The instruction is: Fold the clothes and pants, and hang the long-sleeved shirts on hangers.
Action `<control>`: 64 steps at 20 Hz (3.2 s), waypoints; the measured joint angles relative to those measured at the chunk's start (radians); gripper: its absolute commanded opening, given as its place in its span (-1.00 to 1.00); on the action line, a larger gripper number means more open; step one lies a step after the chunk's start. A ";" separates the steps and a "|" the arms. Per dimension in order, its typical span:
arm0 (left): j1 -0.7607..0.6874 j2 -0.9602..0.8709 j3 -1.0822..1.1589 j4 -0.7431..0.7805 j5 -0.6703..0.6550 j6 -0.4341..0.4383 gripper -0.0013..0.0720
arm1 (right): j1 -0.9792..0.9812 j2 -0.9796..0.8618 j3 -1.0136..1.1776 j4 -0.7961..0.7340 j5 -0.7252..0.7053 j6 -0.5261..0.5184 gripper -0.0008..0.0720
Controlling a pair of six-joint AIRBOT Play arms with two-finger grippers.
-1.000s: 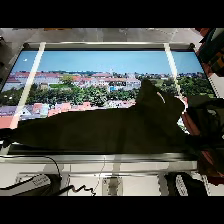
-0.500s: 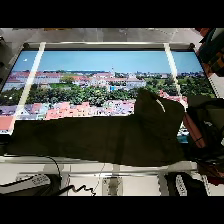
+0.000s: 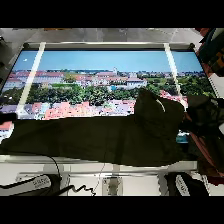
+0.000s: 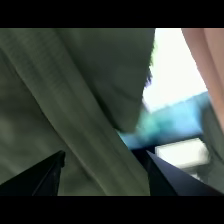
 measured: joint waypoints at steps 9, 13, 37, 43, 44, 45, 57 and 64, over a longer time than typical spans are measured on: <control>-0.384 0.001 0.037 -0.341 0.124 -0.047 0.98 | 0.237 -0.464 0.352 0.439 -0.200 -0.365 0.82; -0.500 0.001 0.038 -0.364 0.155 -0.051 0.98 | 0.413 -0.637 0.524 0.299 -0.290 -0.296 0.82; -0.599 -0.071 0.039 -0.521 0.180 -0.051 0.97 | 0.583 -1.061 1.327 0.044 0.227 -0.128 -0.91; -0.650 -0.071 0.039 -0.648 0.168 -0.043 0.97 | 0.561 -0.723 1.119 0.019 0.356 -0.142 -0.91; -0.673 -0.071 0.039 -0.666 0.165 -0.041 0.97 | 0.547 -0.657 1.046 -0.001 0.385 -0.141 -0.91; -0.699 -0.071 0.039 -0.676 0.163 -0.039 0.97 | 0.532 -0.582 0.955 -0.016 0.422 -0.139 -0.91; -1.118 -0.180 0.113 -0.885 0.422 -0.035 0.97 | 0.472 0.169 0.055 -0.073 0.676 -0.038 -0.73; -1.165 -0.435 0.386 -0.930 0.321 -0.072 0.97 | 0.472 0.226 0.003 -0.078 0.620 -0.026 0.37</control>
